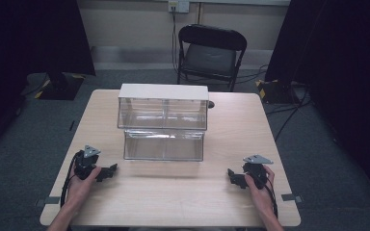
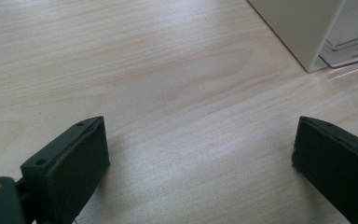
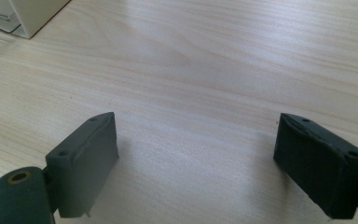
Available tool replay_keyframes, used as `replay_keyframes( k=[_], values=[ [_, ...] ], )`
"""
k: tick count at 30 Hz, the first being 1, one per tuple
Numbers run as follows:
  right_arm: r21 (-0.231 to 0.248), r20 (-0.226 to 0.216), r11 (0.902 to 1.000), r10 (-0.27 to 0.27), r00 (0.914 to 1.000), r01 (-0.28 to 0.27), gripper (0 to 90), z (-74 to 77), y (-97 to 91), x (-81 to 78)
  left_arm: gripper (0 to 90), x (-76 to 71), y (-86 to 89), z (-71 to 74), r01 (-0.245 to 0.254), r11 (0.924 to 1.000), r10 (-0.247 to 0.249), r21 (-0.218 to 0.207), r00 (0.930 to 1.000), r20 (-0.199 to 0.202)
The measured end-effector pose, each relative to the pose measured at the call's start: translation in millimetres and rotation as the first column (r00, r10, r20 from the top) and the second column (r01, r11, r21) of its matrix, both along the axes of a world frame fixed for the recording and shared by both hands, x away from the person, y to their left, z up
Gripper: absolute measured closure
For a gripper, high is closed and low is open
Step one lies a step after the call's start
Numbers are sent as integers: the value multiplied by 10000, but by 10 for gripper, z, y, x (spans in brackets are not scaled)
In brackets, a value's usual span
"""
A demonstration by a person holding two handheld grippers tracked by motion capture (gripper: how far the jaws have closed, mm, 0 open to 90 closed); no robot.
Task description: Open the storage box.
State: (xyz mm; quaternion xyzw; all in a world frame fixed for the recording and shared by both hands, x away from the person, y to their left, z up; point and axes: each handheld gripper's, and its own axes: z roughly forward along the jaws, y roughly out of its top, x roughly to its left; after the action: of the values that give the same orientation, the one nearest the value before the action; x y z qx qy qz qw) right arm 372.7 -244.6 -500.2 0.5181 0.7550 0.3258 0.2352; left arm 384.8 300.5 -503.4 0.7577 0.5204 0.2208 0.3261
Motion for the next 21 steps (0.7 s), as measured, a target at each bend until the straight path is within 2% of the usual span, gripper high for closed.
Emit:
replay_keyframes(
  k=[5,9,11,14,15,17,21],
  values=[
    [-2,0,10000,-1,10000,1,128,0,0,0,35,-4,-3,11,-181,9998,181,24,9998,-89],
    [-1,-1,10000,0,10000,0,129,0,0,0,105,-1,-6,35,-355,9994,355,3,9993,-87],
    [-1,0,10000,1,10000,-1,129,0,0,0,179,-4,-4,57,-374,9993,374,-12,9992,-101],
    [-1,1,10000,-2,10000,2,129,0,0,0,162,-21,-1,80,-227,9997,227,-25,9996,-137],
    [0,0,10000,0,10000,0,129,0,0,0,165,-33,-5,97,-369,9991,368,-196,9993,-45],
    [-3,2,10000,1,10000,-1,129,0,0,0,165,-38,0,112,-330,9991,330,-252,9995,-21],
    [1,-1,10000,0,10000,0,129,0,0,0,170,-96,-11,177,84,9979,-71,-644,9998,209]
  ],
)
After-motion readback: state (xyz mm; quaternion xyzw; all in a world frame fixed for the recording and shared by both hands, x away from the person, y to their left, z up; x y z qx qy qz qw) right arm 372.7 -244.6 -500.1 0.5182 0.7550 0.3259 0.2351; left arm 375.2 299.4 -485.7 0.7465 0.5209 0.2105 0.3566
